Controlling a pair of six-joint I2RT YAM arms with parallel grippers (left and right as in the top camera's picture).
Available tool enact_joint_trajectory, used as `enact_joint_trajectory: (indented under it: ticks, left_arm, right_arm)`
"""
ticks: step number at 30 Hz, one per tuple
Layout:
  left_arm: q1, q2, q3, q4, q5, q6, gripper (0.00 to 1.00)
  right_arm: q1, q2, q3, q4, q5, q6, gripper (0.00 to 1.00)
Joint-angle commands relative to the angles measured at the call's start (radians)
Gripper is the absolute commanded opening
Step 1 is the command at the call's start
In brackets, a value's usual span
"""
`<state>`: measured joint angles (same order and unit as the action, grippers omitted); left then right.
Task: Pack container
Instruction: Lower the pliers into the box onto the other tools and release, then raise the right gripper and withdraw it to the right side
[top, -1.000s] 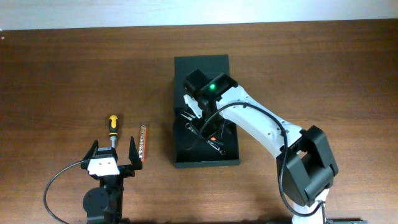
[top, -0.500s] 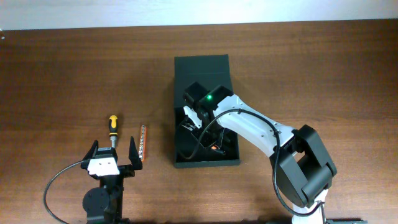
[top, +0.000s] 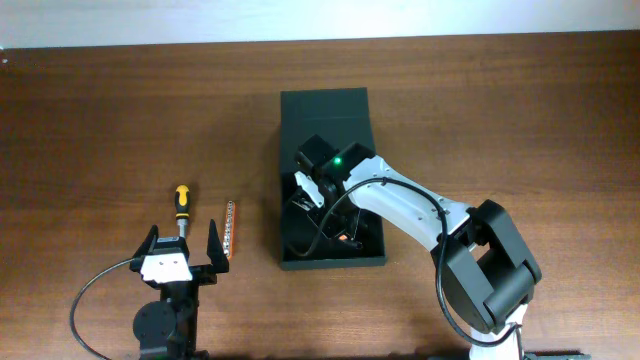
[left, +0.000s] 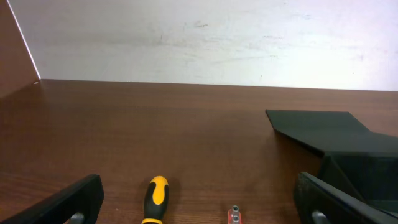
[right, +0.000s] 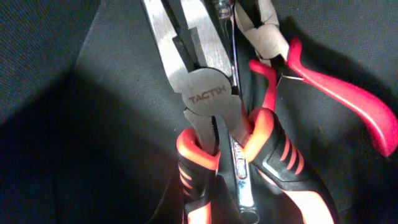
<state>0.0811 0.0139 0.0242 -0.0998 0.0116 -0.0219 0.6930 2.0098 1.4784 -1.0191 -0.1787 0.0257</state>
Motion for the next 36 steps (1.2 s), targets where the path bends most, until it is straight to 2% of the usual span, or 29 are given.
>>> enact_joint_trajectory:
  ticks: [1,10,18,28,36]
  left_arm:
    - [0.007,-0.008,-0.007,0.003,0.009,0.012,0.99]
    - [0.007,-0.008,-0.007,0.003,0.009,0.012,0.99]
    - [0.007,-0.008,-0.007,0.003,0.009,0.012,0.99]
    - [0.007,-0.008,-0.007,0.003,0.009,0.012,0.99]
    - [0.007,-0.008,-0.007,0.003,0.009,0.012,0.99]
  right_arm:
    - [0.007,-0.002,-0.003,0.004,-0.009,-0.003,0.04]
    - [0.007,-0.002,-0.003,0.007,-0.009,-0.003,0.09]
    - [0.007,-0.002,-0.003,0.007,-0.009,-0.003,0.20]
    - [0.007,-0.002,0.032,-0.012,-0.009,-0.003,0.54]
    - [-0.001,-0.002,0.278,-0.199,0.100,-0.011,0.82]
